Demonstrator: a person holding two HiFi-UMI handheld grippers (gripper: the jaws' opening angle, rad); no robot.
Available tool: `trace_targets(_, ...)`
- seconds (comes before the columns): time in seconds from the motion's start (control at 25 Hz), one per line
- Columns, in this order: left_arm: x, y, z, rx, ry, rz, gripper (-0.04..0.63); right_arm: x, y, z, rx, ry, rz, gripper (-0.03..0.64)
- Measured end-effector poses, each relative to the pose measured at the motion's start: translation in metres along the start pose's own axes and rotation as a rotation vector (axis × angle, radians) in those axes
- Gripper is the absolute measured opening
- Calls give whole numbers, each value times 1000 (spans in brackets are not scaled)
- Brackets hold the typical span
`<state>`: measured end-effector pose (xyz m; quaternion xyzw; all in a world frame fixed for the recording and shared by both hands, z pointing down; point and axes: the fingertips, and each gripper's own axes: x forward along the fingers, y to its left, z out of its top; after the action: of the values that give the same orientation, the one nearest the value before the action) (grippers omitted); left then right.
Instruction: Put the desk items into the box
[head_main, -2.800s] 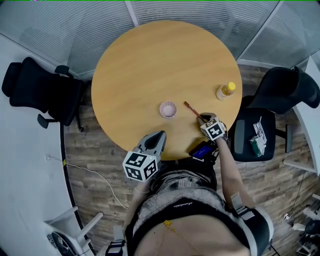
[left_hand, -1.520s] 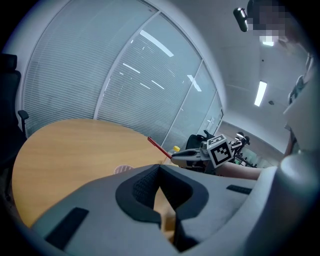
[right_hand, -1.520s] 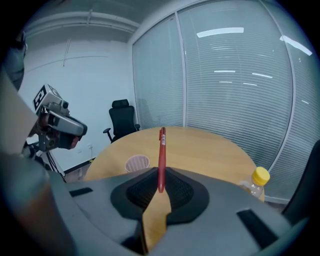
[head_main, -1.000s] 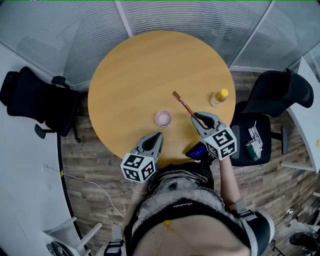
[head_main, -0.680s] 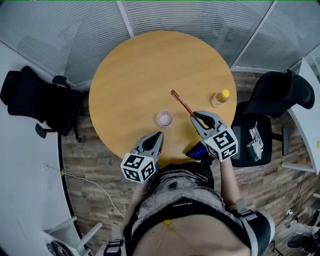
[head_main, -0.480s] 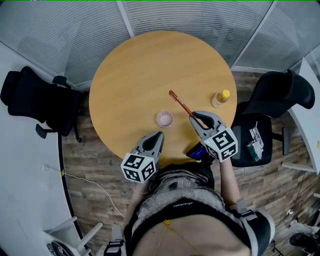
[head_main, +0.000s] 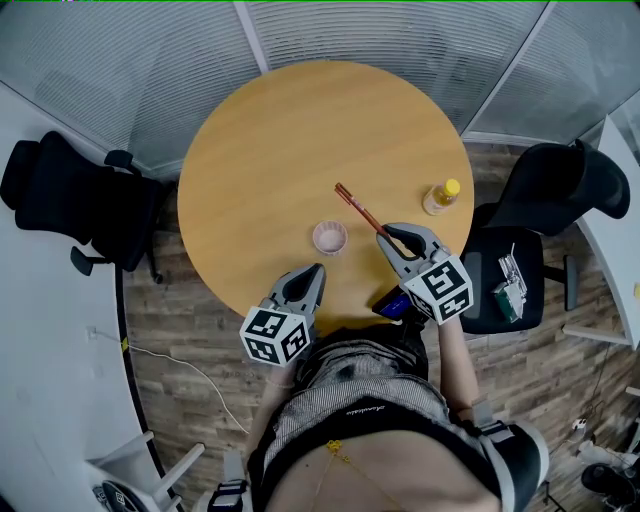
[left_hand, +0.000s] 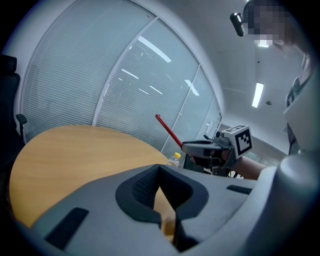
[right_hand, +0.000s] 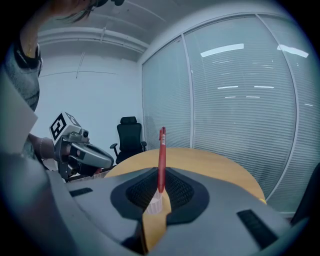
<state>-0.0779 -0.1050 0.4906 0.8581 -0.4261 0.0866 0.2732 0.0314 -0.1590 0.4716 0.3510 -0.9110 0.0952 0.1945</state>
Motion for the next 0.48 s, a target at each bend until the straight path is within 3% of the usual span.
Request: trace_targets(0.48, -8, 6, -4, -19, -4, 19, -3, 18, 11, -26, 16, 97, 54, 58)
